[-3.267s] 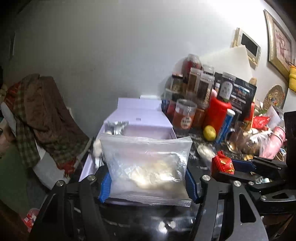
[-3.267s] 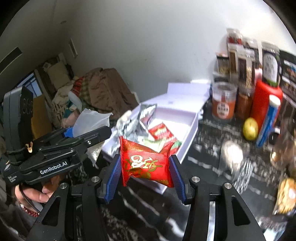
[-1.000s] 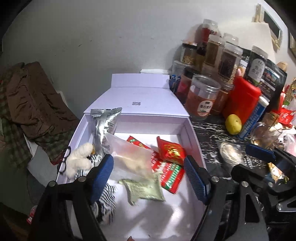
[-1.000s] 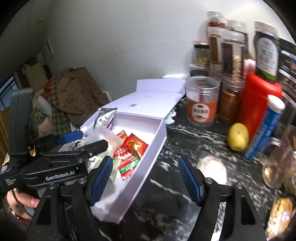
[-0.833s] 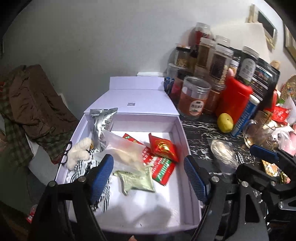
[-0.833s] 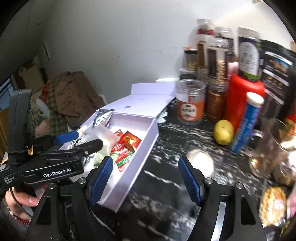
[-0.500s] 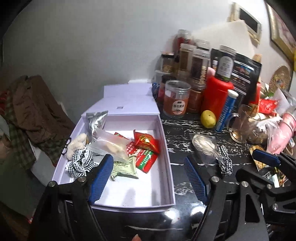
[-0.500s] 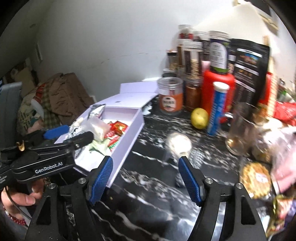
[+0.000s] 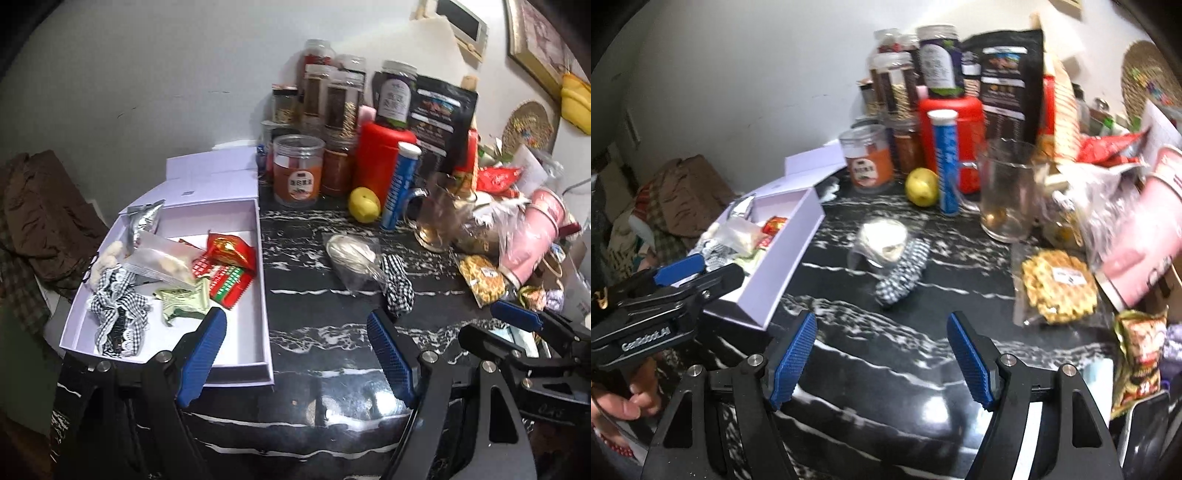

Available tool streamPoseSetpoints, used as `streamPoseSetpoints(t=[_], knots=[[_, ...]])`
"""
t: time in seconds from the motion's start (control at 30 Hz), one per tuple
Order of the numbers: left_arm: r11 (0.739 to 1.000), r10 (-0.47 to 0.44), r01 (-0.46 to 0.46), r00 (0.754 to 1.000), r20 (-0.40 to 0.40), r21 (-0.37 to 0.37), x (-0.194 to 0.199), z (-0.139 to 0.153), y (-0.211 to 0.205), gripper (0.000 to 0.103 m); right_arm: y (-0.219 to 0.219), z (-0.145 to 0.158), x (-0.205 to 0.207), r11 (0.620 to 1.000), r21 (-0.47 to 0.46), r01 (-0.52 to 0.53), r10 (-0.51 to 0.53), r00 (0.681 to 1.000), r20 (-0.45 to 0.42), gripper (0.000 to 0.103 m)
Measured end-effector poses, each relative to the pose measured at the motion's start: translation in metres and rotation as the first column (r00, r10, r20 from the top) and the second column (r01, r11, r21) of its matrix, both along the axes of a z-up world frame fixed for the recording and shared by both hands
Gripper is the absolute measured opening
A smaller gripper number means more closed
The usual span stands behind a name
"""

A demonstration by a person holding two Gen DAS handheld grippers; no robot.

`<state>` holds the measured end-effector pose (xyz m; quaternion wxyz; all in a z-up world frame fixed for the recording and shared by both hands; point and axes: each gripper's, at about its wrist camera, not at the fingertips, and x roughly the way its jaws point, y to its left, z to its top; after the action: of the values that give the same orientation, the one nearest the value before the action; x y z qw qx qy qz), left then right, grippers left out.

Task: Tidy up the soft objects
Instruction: 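Move both tools from the box toward the bagged rope and gingham scrunchie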

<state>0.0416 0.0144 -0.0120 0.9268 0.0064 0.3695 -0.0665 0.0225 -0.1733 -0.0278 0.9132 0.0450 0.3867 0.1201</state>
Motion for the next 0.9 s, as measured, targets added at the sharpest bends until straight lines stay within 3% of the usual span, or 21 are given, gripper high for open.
streamPoseSetpoints(t=[0.2,0.4,0.67,0.73,0.9], knots=[[0.999,-0.029,0.028,0.999,-0.032,-0.032,0.004,-0.009,-0.009,0.079,-0.011,-0.01,0.004,0.999,-0.012,0.031,-0.031,0.999,-0.023,0.073],[0.999,-0.043,0.042,0.999,-0.032,-0.022,0.015,-0.01,-0.015,0.079,-0.014,-0.019,0.021,0.999,-0.009,0.046,-0.046,0.998,-0.045,0.065],[0.999,-0.045,0.045,0.999,-0.006,0.007,0.043,-0.007,-0.016,0.079,-0.008,-0.031,0.068,1.0,0.013,0.018,-0.017,0.996,-0.084,0.056],[0.998,-0.048,0.048,0.999,0.009,0.034,0.049,-0.006,-0.019,0.079,-0.004,-0.034,0.081,1.0,-0.003,0.008,-0.008,0.996,-0.087,0.055],[0.997,-0.069,0.07,0.998,-0.007,0.017,0.066,-0.008,-0.023,0.079,0.004,-0.047,0.105,0.999,-0.042,-0.014,0.009,0.992,-0.123,0.044]])
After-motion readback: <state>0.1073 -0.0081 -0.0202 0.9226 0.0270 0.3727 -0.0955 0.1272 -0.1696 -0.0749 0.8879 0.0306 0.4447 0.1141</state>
